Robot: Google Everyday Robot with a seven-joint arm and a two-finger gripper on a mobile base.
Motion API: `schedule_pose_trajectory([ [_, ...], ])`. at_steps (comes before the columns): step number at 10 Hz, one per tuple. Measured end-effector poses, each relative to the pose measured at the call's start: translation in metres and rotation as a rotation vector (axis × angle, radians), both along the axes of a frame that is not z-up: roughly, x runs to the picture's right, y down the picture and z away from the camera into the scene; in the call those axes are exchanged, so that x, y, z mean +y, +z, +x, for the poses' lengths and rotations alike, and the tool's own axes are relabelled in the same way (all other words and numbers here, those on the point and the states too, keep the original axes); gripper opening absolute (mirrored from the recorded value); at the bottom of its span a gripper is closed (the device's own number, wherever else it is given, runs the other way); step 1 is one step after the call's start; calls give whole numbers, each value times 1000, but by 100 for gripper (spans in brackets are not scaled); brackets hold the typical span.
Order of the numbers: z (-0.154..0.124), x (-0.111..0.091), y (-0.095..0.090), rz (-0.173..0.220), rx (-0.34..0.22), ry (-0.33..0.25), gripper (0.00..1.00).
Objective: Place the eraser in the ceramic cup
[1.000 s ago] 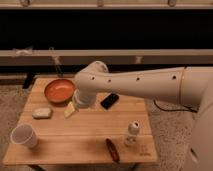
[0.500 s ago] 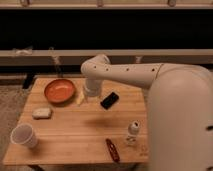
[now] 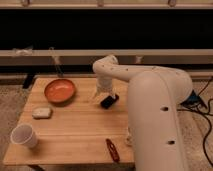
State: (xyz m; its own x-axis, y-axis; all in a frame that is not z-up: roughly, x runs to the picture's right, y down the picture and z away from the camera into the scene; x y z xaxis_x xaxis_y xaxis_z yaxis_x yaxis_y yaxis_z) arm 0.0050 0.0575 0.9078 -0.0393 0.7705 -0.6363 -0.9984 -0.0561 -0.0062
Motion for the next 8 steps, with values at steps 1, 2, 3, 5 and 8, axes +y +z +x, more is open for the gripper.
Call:
schedule_pose_trajectory([
  [1,11,3,6,5,51,36,80],
  [2,17,6,8,9,78,57,80],
  [3,21,7,10,15,97,72,80],
  [5,30,9,17,26,120,104,80],
  [8,29,7,33,32,120,124,80],
])
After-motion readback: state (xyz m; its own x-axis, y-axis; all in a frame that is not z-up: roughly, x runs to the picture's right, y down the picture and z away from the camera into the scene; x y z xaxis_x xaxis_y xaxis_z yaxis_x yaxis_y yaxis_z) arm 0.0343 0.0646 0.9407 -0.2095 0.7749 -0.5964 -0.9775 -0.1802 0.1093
